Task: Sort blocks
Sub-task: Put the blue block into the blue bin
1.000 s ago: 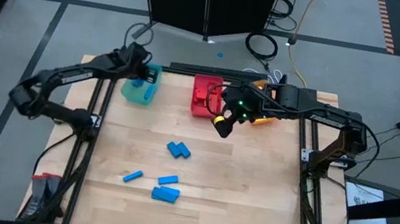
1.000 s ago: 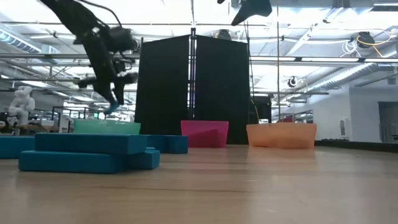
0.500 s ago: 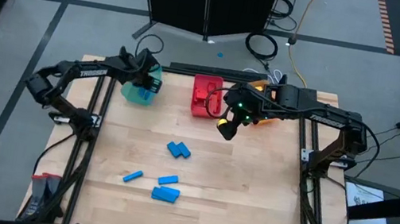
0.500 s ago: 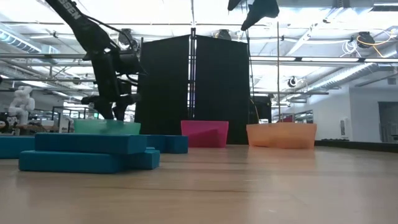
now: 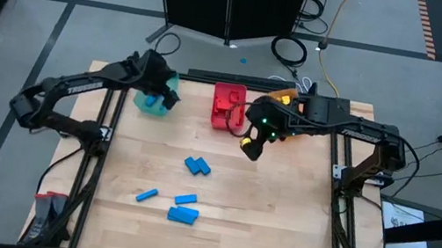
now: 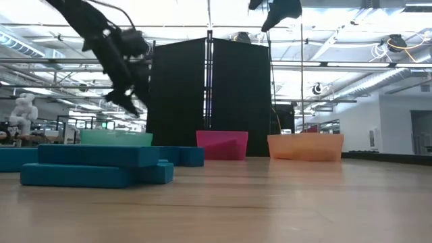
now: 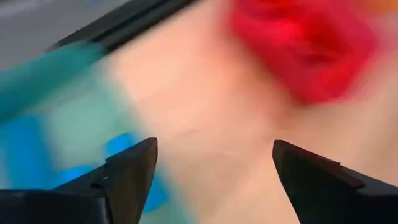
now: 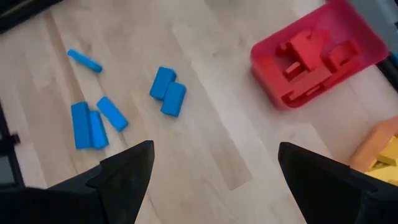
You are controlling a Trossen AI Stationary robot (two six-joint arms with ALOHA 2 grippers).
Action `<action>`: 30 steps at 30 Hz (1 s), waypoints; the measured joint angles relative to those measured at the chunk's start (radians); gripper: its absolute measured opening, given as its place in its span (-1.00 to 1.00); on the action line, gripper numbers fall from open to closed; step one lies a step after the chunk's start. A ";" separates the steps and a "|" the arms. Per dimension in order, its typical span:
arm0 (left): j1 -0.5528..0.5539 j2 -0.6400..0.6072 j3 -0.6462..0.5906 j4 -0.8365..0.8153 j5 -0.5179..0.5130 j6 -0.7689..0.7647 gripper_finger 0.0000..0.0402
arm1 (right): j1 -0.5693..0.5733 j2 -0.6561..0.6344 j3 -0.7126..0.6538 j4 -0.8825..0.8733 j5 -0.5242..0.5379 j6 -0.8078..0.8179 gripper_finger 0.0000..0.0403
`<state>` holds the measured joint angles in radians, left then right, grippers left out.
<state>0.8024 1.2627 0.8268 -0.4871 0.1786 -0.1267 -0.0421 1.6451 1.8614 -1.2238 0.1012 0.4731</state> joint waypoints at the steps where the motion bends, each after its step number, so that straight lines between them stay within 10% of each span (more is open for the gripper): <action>1: -0.018 -0.025 0.000 0.006 0.062 0.033 0.62 | 0.007 0.000 -0.008 0.001 -0.002 -0.006 0.68; 7: -0.218 -0.134 0.000 -0.015 0.256 0.238 0.63 | 0.036 0.000 -0.076 -0.070 -0.003 0.001 0.68; 17: -0.567 -0.070 0.000 -0.025 0.036 0.453 0.63 | 0.076 0.002 -0.237 -0.088 -0.003 0.077 0.68; 30: -0.720 0.210 0.000 0.016 -0.041 0.481 0.63 | 0.143 0.002 -0.246 0.023 -0.003 0.083 0.68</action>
<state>0.0821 1.4726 0.8268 -0.4714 0.1377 0.3545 0.1005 1.6470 1.6150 -1.2012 0.0986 0.5560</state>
